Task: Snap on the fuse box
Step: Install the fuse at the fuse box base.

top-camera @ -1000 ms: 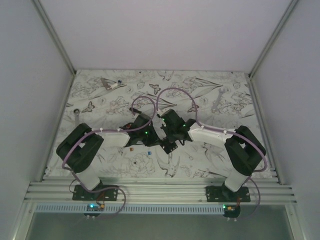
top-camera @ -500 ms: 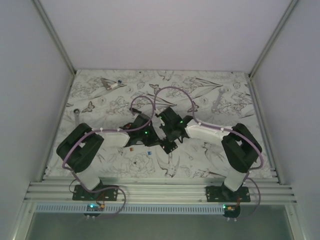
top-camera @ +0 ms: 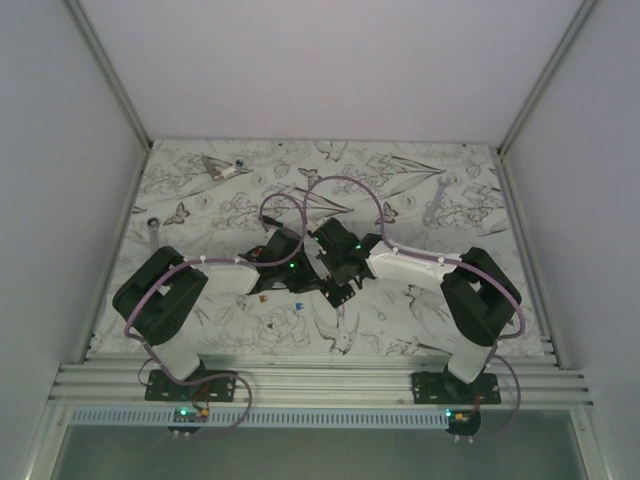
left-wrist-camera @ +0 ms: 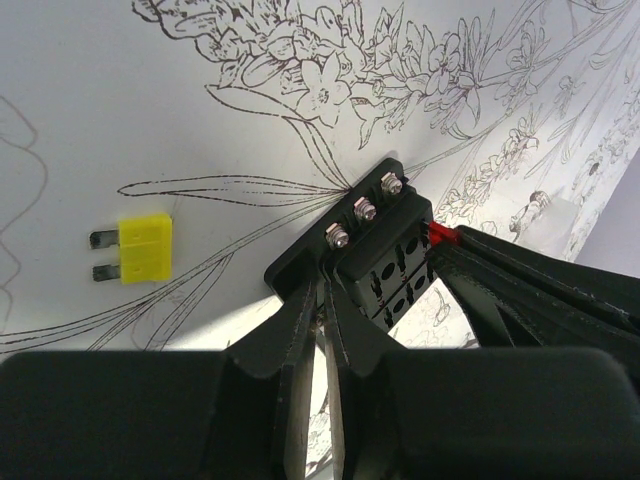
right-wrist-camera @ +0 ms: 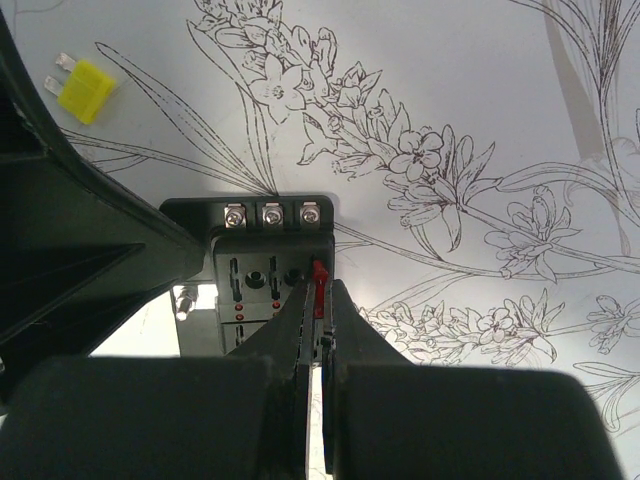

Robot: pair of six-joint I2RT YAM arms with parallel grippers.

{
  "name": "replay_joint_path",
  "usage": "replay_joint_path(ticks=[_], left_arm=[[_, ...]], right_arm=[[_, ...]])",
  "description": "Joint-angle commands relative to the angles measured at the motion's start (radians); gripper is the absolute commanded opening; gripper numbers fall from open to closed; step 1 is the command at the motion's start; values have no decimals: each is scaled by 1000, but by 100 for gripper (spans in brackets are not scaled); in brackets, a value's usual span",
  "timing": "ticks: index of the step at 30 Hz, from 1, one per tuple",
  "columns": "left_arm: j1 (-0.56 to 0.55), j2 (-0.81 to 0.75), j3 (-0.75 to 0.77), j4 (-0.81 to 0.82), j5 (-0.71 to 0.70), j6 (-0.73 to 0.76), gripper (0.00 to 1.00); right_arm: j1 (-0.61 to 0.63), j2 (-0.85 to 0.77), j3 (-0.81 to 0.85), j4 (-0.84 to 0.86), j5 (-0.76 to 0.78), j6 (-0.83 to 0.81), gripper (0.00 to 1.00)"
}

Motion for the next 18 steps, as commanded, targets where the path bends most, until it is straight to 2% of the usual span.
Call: replay_joint_path(ticks=[1, 9, 18], left_arm=[[7, 26, -40, -71, -64, 29, 13], [27, 13, -62, -70, -58, 29, 13], [37, 4, -63, -67, -49, 38, 13]], right_arm=[[33, 54, -23, -124, -67, -34, 0], [34, 137, 45, -179, -87, -42, 0], [24, 181, 10, -184, -49, -18, 0]])
